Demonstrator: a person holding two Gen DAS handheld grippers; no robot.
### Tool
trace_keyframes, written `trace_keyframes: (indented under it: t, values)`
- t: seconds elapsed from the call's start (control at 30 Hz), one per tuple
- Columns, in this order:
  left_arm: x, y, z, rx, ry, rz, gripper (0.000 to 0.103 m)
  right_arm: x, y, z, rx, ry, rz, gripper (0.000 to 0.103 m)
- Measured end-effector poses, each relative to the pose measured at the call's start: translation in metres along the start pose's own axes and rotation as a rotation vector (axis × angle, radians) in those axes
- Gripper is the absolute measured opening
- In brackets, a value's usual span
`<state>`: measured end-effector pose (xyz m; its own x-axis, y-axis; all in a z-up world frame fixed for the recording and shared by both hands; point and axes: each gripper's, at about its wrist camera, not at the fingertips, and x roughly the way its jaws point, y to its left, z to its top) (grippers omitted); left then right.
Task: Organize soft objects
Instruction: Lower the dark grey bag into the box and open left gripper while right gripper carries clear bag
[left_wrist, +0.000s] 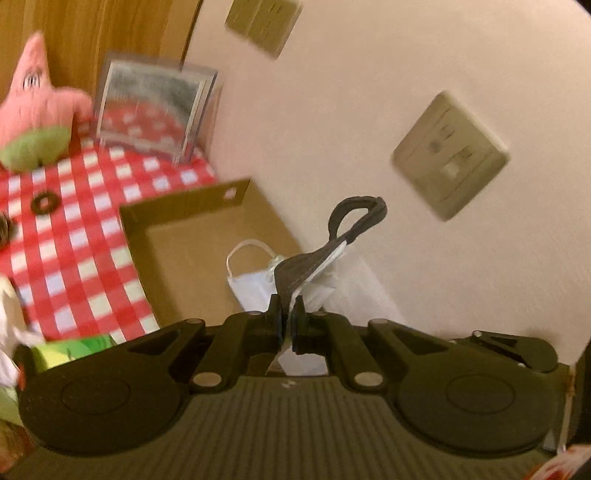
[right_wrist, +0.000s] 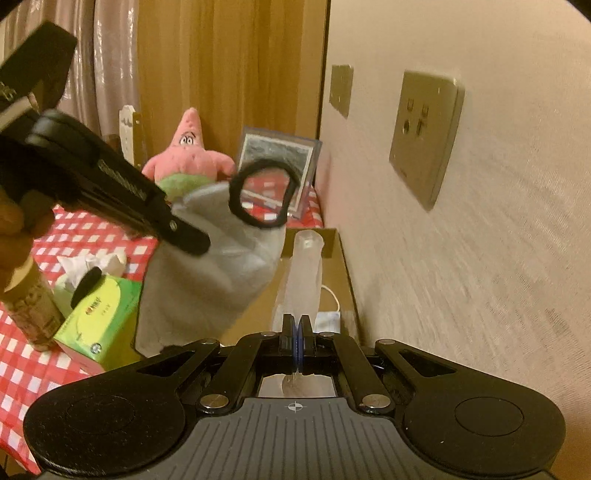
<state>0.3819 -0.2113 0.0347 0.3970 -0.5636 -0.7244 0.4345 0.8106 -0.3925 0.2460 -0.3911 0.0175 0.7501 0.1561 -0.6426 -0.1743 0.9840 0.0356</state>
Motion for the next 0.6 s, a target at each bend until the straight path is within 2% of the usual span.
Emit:
trace_keyframes:
  t: [0.07, 0.1, 0.13, 0.33, 0.6]
  values:
    - [0.010, 0.003, -0.003, 0.015, 0.008, 0.053, 0.016, 0.003, -0.001, 0.000, -0.003, 0.006, -0.002, 0.001]
    - [0.012, 0.003, -0.005, 0.032, 0.005, 0.083, 0.029, 0.004, -0.001, -0.001, 0.000, 0.007, -0.001, 0.001]
    - [0.012, 0.005, -0.006, 0.044, -0.007, 0.105, 0.037, 0.009, -0.004, 0.002, 0.003, 0.010, 0.002, 0.001]
    - [0.000, 0.017, -0.012, 0.075, -0.030, 0.147, 0.037, 0.028, -0.004, 0.004, -0.002, 0.018, 0.006, 0.001]
    - [-0.037, 0.031, -0.029, 0.116, -0.087, 0.183, 0.037, 0.043, 0.007, 0.006, -0.050, 0.002, 0.011, 0.001]
